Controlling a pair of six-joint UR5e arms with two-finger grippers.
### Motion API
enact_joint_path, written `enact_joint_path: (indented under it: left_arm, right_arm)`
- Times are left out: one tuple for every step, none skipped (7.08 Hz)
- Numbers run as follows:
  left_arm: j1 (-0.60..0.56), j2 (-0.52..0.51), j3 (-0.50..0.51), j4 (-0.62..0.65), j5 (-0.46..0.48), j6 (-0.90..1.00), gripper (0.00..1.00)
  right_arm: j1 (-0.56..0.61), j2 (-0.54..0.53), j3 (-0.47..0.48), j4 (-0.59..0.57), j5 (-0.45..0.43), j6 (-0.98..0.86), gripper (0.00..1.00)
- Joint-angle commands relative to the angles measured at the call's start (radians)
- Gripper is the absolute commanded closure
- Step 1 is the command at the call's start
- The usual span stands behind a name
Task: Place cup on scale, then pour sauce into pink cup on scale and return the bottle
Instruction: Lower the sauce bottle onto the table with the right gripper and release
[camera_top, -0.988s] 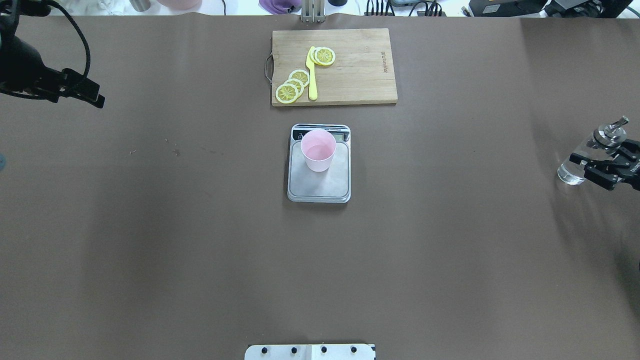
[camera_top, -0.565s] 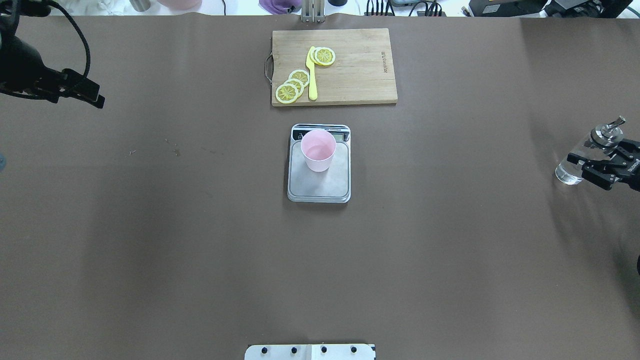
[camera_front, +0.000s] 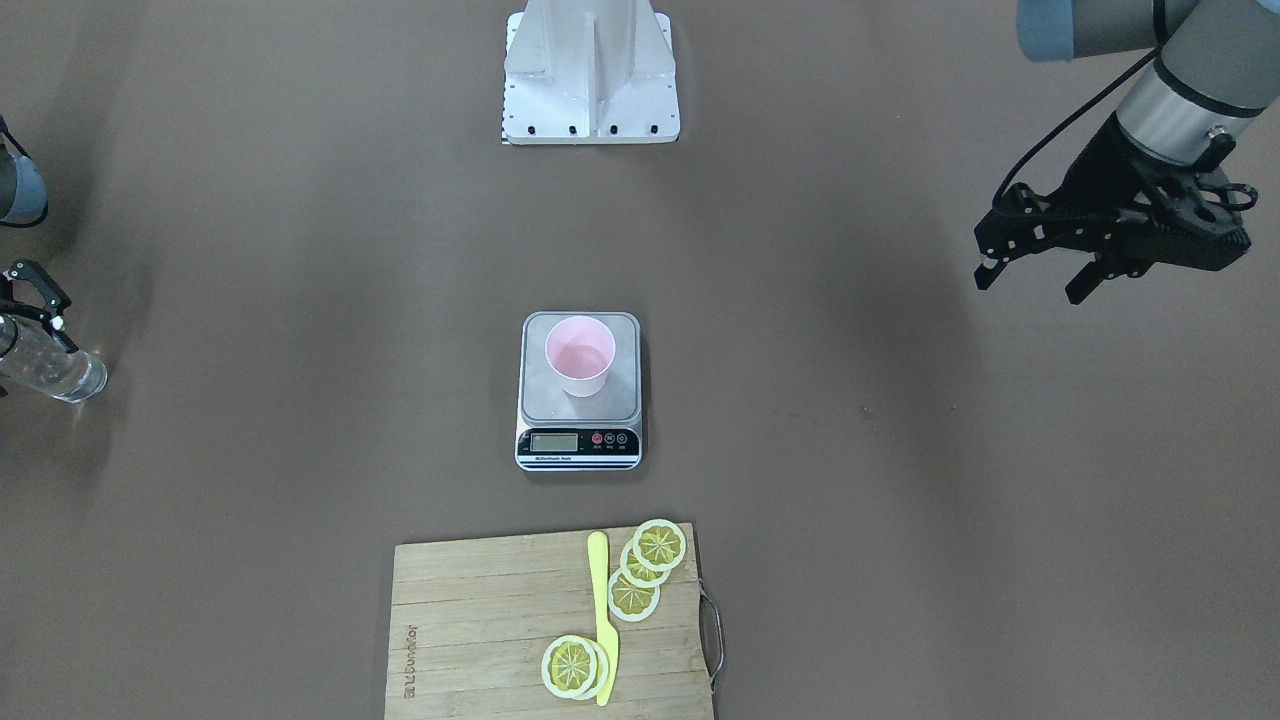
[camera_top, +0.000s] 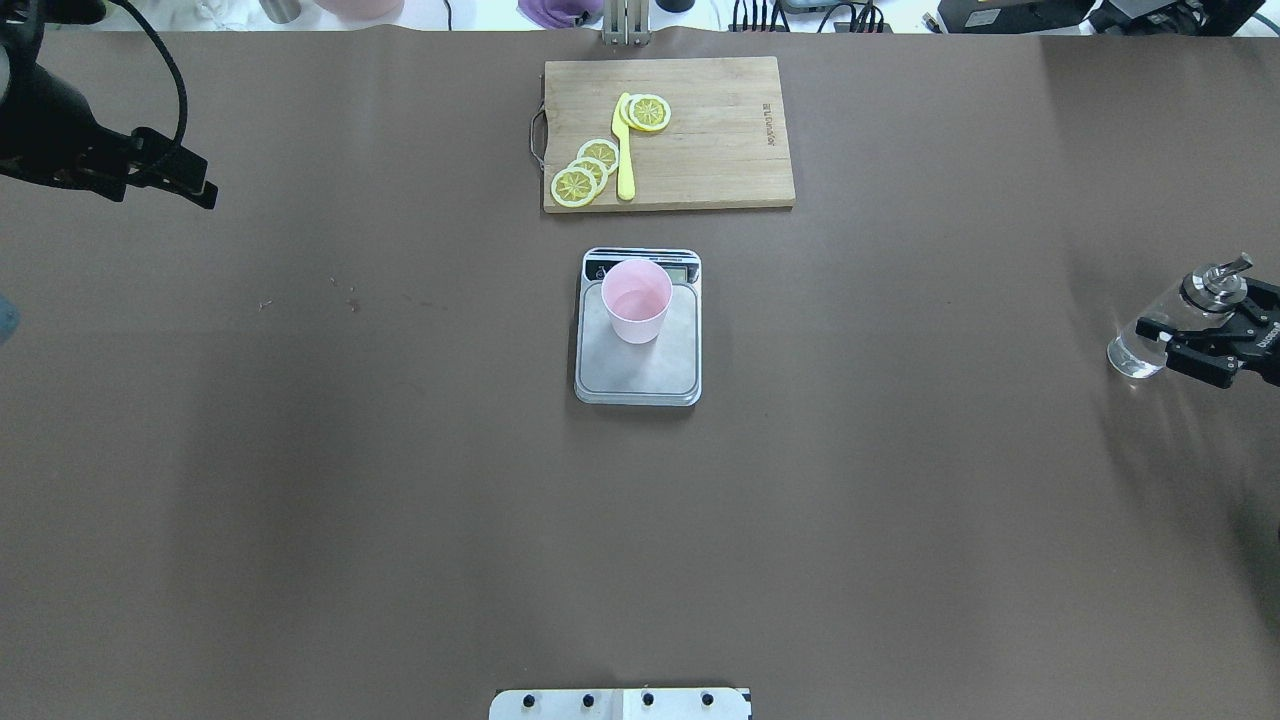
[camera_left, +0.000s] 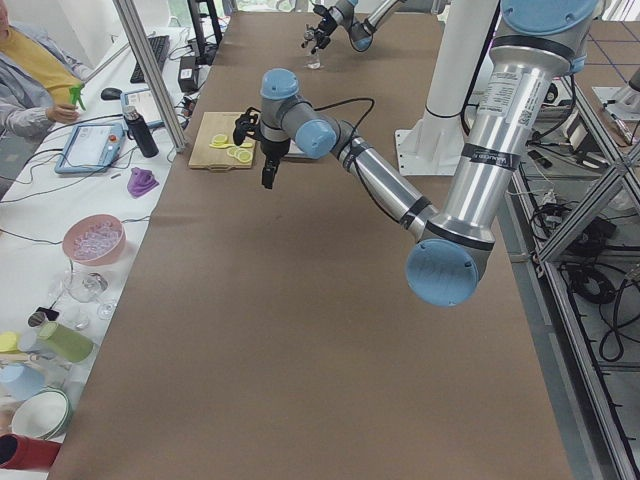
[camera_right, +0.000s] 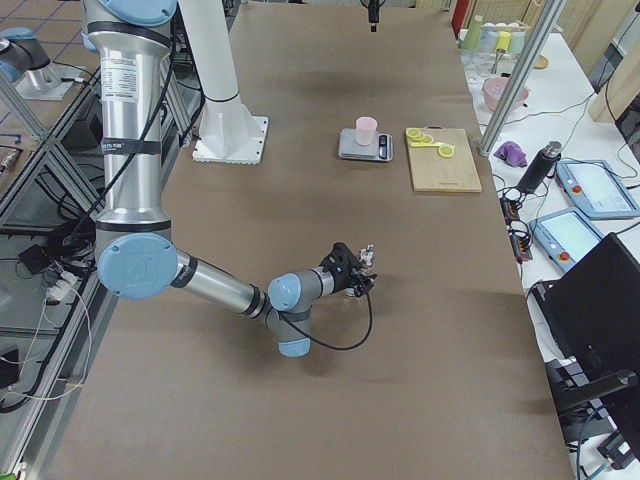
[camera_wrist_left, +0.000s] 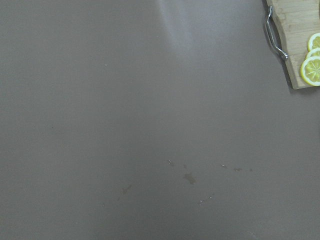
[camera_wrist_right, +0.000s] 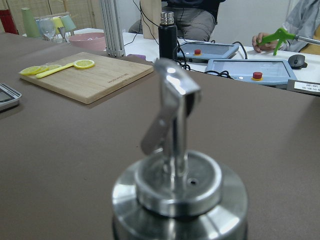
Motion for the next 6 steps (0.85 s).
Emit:
enact_joint_path:
  left_arm:
    - [0.0,-0.001,0.0,0.0,0.001,-0.001,0.03]
    - [0.0,-0.001,-0.001,0.0,0.001,-0.001,0.03]
    - [-0.001,0.001,-0.003,0.0,0.001,-0.001,0.03]
    - [-0.002,0.001,-0.005,0.0,0.001,-0.001,0.03]
    - [-0.002,0.001,-0.008,0.005,-0.001,-0.001,0.03]
    - [-0.002,0.001,-0.009,0.005,-0.001,-0.001,0.03]
  right_arm:
    - [0.019,-0.001,0.001,0.001,0.045,-0.003,0.0]
    - [0.064,-0.014,0.006,0.002,0.106,-0.003,0.0]
    - [0.11,-0.036,0.009,0.004,0.166,-0.003,0.0]
    - [0.153,-0.054,0.02,0.005,0.22,-0.003,0.0]
    - [0.194,-0.082,0.033,0.005,0.27,-0.003,0.0]
    - [0.246,-0.091,0.036,0.002,0.342,-0.003,0.0]
